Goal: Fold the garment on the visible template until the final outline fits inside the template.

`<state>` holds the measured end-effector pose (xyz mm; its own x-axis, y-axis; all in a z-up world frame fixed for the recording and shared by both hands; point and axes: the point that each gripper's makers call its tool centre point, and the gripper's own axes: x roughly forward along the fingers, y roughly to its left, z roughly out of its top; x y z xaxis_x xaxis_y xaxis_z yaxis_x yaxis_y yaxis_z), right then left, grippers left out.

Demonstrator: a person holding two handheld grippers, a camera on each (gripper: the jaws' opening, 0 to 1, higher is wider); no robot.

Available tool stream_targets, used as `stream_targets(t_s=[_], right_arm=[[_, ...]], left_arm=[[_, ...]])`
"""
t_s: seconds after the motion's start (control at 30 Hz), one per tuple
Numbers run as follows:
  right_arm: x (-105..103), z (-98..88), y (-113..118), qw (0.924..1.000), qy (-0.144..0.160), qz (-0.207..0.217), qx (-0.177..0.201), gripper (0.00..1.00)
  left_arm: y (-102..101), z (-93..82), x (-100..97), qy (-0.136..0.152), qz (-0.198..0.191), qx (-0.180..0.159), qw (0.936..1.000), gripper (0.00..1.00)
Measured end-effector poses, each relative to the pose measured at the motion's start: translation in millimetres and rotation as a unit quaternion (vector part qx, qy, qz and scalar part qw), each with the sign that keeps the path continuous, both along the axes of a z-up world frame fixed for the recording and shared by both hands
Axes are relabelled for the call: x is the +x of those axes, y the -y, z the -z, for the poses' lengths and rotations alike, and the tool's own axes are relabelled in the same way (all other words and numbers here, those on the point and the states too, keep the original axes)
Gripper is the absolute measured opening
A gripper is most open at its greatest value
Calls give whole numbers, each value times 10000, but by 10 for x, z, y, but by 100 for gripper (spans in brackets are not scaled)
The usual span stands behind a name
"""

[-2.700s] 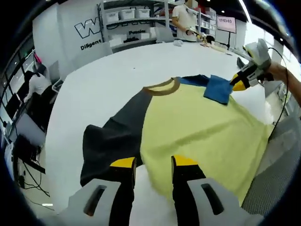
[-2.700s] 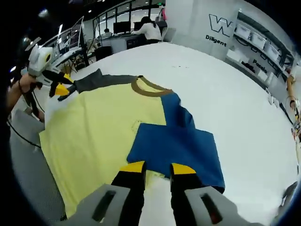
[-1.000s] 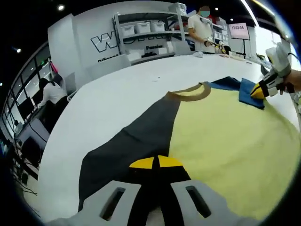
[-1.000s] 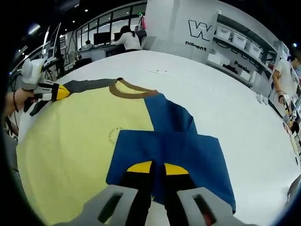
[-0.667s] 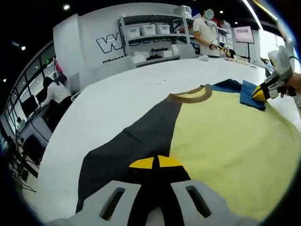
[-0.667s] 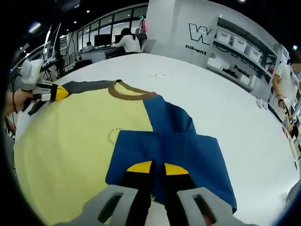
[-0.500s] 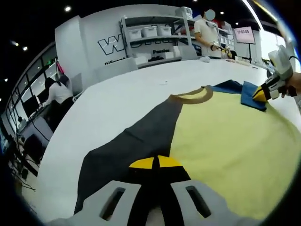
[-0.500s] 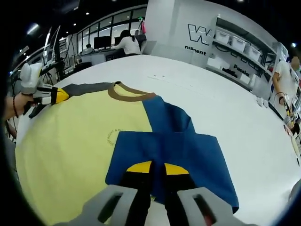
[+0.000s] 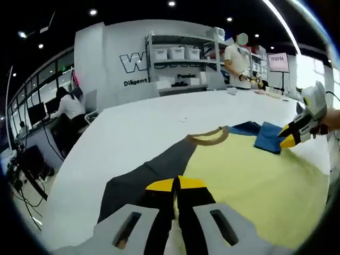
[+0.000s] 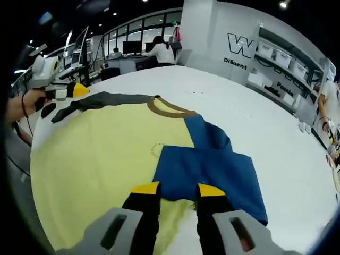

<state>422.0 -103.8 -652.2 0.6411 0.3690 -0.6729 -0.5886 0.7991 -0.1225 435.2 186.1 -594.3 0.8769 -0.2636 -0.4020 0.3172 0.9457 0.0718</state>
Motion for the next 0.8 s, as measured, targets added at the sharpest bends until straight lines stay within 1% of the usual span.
stream_targets(t_s=[0.07, 0.1, 0.13, 0.17, 0.23, 0.3, 0.4, 0.47, 0.5, 0.53, 0.57, 0.6, 0.67, 0.7, 0.73, 0.77, 0.8], right_arm=[[-35, 31, -24, 9998, 5, -131, -124, 20], [-68, 62, -54, 9996, -31, -238, -173, 19], [-77, 69, -69, 9994, -30, -286, -178, 17], [-104, 88, -107, 9990, 1, -390, -219, 16], [-107, 128, -102, 9979, -31, -538, -366, 16], [-93, 108, -112, 9967, 66, -614, -518, 13], [-45, 145, -132, 9959, 81, -659, -609, 12], [-28, 176, -127, 9944, 88, -711, -773, 9], [-17, 206, -131, 9943, 68, -699, -796, 8], [-17, 217, -127, 9944, 52, -687, -798, 4], [0, 200, -147, 9956, 80, -642, -677, 0], [-4, 228, -92, 9961, -45, -455, -756, 0], [14, 215, -97, 9962, -3, -488, -726, 0], [20, 180, -77, 9970, -6, -383, -672, 0], [54, 82, -55, 9978, 161, -250, -591, 0], [70, 23, -41, 9982, 229, -181, -521, 0], [79, -79, -25, 9988, 315, -55, -377, 0]], left_arm=[[25, -45, -40, 115, 64, 155, 9998, 0], [46, -45, -78, 94, 58, 124, 9999, 0], [52, -44, -87, 84, 62, 111, 9999, 0], [75, -34, -137, 21, 65, 36, 10000, 0], [80, -27, -180, 2, 32, 10, 10000, 0], [93, 13, -220, -16, 73, -7, 10000, 0], [106, 58, -246, -179, 62, -123, 9997, 0], [126, 52, -251, -153, 104, -135, 9997, 0], [136, 55, -261, -164, 105, -172, 9997, 0], [146, 63, -267, -177, 109, -209, 9996, 0], [165, 76, -288, -214, 142, -204, 9995, 0], [170, 81, -293, -224, 151, -195, 9994, 1], [196, 88, -300, -223, 200, -167, 9994, 1], [218, 86, -310, -237, 233, -199, 9992, 0], [236, 88, -318, -242, 259, -192, 9992, 0], [237, 92, -318, -240, 270, -176, 9992, 0], [242, 95, -318, -239, 297, -146, 9992, 1]])
